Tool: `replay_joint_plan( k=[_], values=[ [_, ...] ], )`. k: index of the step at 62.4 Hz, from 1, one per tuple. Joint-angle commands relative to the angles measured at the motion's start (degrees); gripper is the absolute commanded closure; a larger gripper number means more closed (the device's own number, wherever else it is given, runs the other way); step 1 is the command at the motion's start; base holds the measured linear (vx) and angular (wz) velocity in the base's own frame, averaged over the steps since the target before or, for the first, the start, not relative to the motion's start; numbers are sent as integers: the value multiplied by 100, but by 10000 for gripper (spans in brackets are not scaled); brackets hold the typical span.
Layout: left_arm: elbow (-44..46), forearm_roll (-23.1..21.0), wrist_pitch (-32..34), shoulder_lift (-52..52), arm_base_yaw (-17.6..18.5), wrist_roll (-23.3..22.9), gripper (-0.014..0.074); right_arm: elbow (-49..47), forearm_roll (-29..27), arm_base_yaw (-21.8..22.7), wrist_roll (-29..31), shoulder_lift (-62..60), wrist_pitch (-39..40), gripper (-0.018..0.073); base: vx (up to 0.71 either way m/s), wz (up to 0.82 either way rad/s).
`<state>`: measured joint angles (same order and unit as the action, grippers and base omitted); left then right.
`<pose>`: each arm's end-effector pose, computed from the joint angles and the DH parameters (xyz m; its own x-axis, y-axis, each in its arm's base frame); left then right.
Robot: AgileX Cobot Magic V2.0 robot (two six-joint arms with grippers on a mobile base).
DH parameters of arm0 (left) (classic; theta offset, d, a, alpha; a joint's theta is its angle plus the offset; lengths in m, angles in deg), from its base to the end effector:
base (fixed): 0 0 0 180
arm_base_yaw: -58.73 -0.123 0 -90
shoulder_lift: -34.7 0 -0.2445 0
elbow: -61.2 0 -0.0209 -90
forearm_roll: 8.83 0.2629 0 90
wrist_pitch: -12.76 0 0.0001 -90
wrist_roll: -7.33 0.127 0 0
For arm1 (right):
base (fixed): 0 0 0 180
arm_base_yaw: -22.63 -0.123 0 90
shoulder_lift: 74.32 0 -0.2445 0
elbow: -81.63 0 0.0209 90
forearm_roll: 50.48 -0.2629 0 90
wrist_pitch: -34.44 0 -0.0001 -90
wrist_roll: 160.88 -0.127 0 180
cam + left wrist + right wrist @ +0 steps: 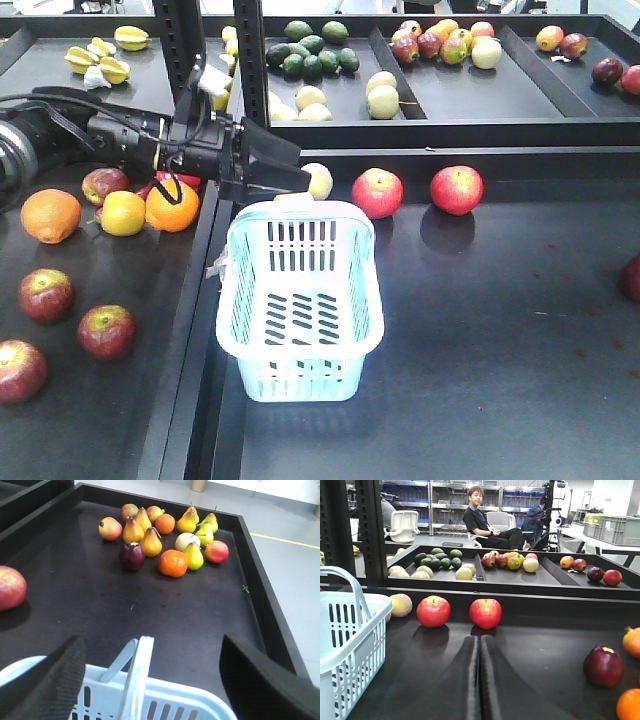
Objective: Pick three apples into basket with both arms
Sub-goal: 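Reach the left gripper over the basket handle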
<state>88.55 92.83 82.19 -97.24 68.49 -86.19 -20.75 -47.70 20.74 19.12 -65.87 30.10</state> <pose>0.4339 -0.1928 0.2244 -0.2680 0.2293 -0.9357 0.9542 0.1969 -0.2250 0.1459 0.0043 0.1968 -0.0056 -0.0486 -0.9988 -0.0296 0.9984 -0.0484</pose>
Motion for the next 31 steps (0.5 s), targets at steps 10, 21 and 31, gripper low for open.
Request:
replay_joint_plan(
  k=[10,21,31],
  values=[
    [173,268,75,37,35,100,74,59,16,9,0,-50,434,563,0,0],
    [173,268,78,-98,35,258,74,59,16,9,0,-50,434,563,0,0],
    [173,268,0,-198,29,295,74,59,16,9,0,-50,434,563,0,0]
  ],
)
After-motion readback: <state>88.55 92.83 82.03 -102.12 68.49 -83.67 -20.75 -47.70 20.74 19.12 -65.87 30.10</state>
